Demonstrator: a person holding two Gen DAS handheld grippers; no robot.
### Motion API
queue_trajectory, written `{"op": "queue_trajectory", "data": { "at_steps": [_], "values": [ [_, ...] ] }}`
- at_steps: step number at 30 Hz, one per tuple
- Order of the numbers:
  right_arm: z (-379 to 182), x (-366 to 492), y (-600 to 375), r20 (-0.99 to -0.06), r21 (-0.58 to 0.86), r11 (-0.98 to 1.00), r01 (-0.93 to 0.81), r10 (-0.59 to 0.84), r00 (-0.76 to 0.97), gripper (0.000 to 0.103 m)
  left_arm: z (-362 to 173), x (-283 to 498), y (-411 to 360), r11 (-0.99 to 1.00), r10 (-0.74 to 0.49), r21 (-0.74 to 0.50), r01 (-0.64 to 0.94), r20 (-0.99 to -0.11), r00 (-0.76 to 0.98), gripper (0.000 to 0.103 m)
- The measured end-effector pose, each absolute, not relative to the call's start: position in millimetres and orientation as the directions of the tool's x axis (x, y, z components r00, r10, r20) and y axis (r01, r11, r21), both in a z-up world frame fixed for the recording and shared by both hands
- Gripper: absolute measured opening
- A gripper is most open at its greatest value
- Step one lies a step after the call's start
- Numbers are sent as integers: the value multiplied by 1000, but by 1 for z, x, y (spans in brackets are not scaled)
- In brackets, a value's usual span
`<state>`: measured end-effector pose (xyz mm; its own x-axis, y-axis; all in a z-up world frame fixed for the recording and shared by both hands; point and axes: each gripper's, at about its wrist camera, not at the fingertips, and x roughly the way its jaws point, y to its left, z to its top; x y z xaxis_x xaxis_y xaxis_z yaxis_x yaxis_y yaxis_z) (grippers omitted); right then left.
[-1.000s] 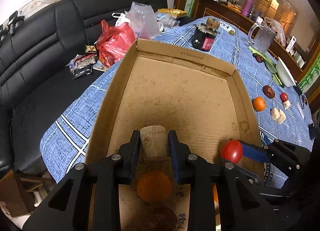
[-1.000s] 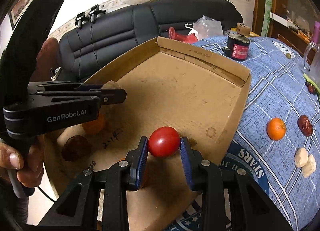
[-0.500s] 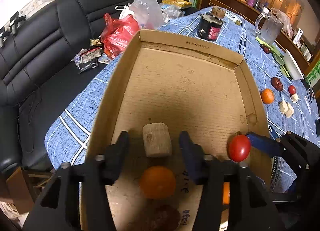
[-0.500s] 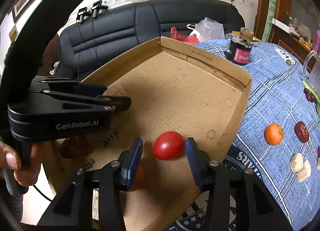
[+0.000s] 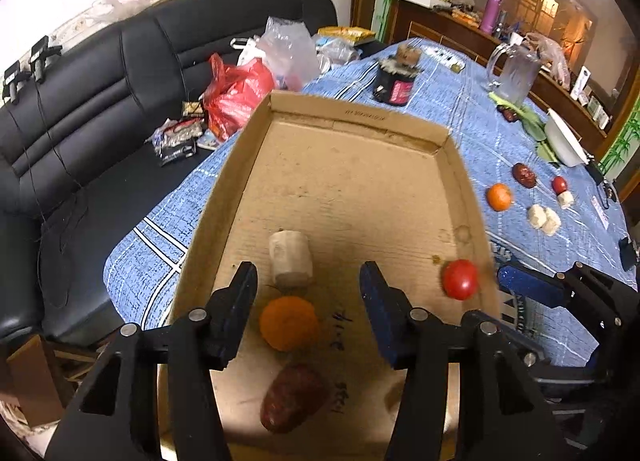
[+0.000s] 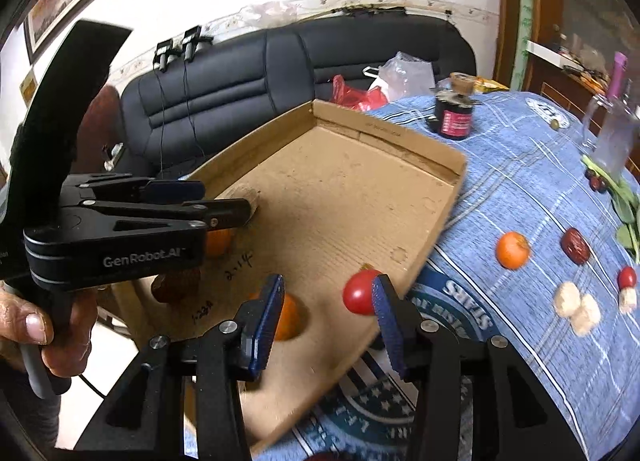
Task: Organize fruits
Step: 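Open left tool to drop yam chunk while right tool releases tomato into tray, then move both tools away from tray toward fruits on the tablecloth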
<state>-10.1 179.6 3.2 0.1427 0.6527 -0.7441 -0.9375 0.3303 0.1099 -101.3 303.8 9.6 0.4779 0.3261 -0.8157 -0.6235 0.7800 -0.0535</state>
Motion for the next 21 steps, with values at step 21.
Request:
{"op": "queue_trajectory", "data": {
  "at_steps": [21],
  "values": [
    [12, 26, 48, -712, 181, 545, -819, 647, 274, 47, 27, -85, 222, 867, 245, -83, -492, -788, 564, 52]
  ]
}}
